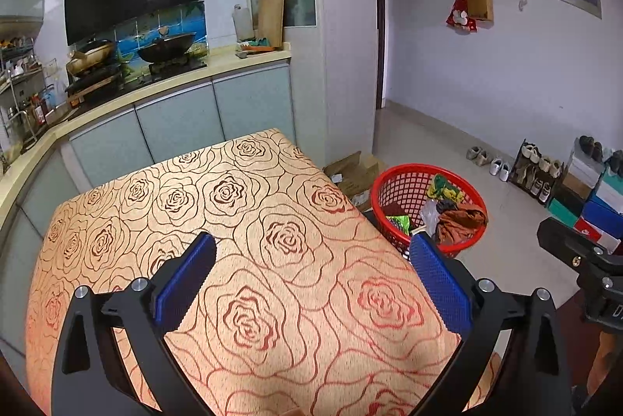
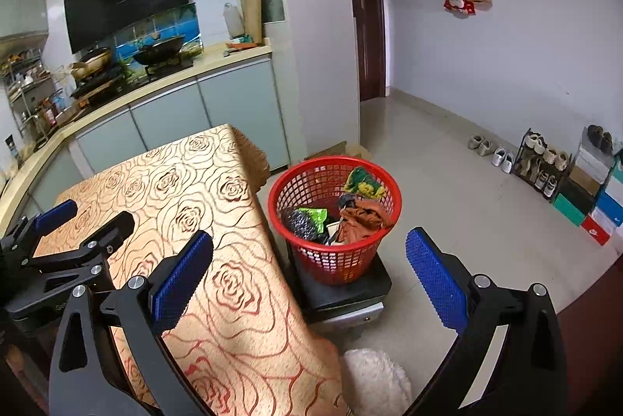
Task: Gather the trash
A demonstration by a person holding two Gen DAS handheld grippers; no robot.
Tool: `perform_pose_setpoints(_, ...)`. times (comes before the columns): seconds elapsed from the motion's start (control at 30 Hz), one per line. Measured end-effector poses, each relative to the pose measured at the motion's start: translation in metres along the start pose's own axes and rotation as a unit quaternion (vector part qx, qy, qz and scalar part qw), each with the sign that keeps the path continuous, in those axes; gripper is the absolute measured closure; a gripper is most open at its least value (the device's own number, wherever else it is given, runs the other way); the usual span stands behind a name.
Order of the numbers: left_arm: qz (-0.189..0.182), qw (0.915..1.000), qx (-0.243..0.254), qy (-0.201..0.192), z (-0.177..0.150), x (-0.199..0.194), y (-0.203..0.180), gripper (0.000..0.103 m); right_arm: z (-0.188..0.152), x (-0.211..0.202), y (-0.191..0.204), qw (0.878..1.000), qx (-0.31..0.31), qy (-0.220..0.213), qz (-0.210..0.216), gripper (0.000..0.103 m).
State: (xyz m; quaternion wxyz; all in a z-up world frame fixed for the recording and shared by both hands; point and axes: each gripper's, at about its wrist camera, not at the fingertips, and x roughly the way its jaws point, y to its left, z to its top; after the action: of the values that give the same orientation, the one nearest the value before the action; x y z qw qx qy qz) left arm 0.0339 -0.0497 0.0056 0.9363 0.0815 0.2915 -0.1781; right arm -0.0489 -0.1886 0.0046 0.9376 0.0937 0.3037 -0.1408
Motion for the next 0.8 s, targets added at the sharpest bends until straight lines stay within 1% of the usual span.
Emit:
perform_pose_setpoints(0.17, 0.002, 1.0000, -0.002, -0.001, -0.005, -0.009, 0.000, 0.007, -0.007, -0.004, 0.000, 1.000, -0.001, 0.008, -0.002, 0.006)
perform_pose_setpoints(0.47, 0.006, 0.9997, -0.019, -0.013, -0.002, -0.021, 0.006, 0.007, -0.008, -0.009, 0.002, 1.000, -0.005, 0.001, 0.002, 0.006)
perform_pose_setpoints(0.8, 0.009, 0.9996, -0.024, -0.014, -0.003, -0.021, 0.010, 0.007, -0.006, -0.008, 0.003, 1.000, -0.009, 0.003, 0.000, 0.006)
